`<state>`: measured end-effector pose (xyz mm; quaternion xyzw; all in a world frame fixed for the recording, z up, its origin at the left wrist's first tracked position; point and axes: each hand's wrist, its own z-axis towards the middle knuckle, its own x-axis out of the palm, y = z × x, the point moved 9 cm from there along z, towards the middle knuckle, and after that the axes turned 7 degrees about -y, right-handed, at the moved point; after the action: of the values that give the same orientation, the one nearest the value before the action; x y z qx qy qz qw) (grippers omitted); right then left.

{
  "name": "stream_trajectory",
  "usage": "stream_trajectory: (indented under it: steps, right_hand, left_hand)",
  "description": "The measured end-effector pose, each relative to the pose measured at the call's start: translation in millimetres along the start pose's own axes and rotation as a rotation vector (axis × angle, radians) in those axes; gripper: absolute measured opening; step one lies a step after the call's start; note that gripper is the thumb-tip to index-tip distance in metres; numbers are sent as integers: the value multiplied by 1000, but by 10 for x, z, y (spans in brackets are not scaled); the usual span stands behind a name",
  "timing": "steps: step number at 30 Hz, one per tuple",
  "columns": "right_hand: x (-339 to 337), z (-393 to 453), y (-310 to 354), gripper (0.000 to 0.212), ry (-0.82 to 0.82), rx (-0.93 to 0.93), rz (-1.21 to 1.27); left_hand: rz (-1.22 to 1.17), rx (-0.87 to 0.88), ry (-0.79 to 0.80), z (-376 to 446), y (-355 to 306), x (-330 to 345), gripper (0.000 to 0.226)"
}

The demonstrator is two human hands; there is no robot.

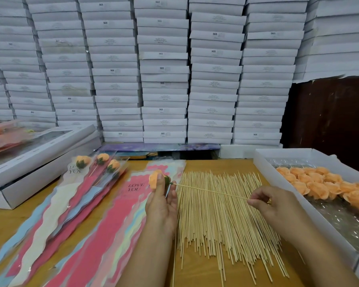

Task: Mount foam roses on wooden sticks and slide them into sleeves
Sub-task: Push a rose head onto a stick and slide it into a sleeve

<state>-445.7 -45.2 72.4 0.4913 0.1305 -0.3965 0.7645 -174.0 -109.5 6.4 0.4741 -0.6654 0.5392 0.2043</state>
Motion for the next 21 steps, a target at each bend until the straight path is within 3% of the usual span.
stream_trajectory:
  steps: [21]
  right_hand:
    - [70, -17, 24, 29, 68, -12, -104]
  left_hand:
    - [33, 0, 21, -18, 10, 9, 25]
